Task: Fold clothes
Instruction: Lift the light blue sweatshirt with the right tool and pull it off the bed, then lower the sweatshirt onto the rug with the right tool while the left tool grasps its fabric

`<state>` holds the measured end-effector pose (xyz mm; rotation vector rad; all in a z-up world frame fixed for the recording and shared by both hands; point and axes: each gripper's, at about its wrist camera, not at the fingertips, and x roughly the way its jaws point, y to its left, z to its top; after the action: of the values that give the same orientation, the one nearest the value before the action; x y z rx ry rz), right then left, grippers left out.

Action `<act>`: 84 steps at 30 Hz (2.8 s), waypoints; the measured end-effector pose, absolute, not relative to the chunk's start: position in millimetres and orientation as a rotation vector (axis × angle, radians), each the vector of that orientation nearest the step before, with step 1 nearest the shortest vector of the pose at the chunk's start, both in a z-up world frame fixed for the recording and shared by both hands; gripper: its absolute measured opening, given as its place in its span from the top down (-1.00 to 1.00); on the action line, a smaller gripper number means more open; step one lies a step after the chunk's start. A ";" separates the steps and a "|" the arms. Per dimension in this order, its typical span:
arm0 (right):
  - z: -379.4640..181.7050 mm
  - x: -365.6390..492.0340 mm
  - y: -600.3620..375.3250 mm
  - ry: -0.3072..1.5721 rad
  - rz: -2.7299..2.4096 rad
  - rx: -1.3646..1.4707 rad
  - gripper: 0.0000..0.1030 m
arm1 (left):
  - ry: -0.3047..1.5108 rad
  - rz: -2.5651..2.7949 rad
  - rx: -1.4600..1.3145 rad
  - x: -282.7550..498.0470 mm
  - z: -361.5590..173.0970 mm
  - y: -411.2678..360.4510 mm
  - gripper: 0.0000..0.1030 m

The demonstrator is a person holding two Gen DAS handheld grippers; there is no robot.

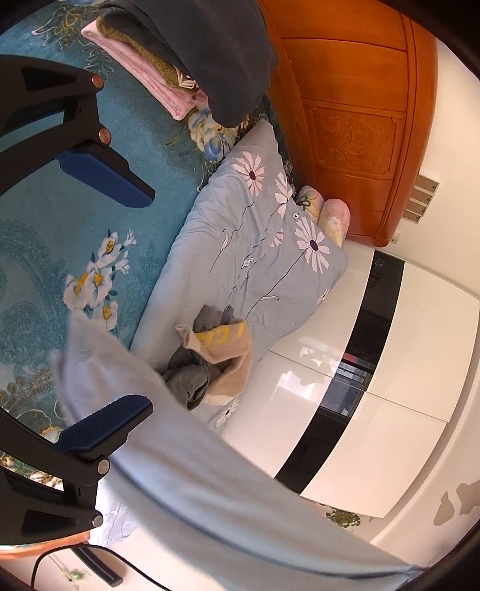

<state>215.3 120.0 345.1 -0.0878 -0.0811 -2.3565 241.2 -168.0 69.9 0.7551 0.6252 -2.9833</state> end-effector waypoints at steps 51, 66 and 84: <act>-69.2 115.3 291.3 -0.224 -2.690 1.670 0.99 | 0.578 -2.745 1.603 186.8 -69.1 -83.6 -1.00; -120.5 118.9 387.8 -0.517 -2.781 1.917 0.98 | 0.212 -2.929 1.932 191.4 -85.9 11.7 -1.00; -123.3 123.8 382.7 -0.641 -2.702 1.871 0.97 | 0.323 -2.782 1.901 163.7 -108.6 -29.1 0.92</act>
<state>123.8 382.7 -123.3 1.8712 -0.6412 -2.7017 163.7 -29.1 -108.6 1.9013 0.3225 -2.7819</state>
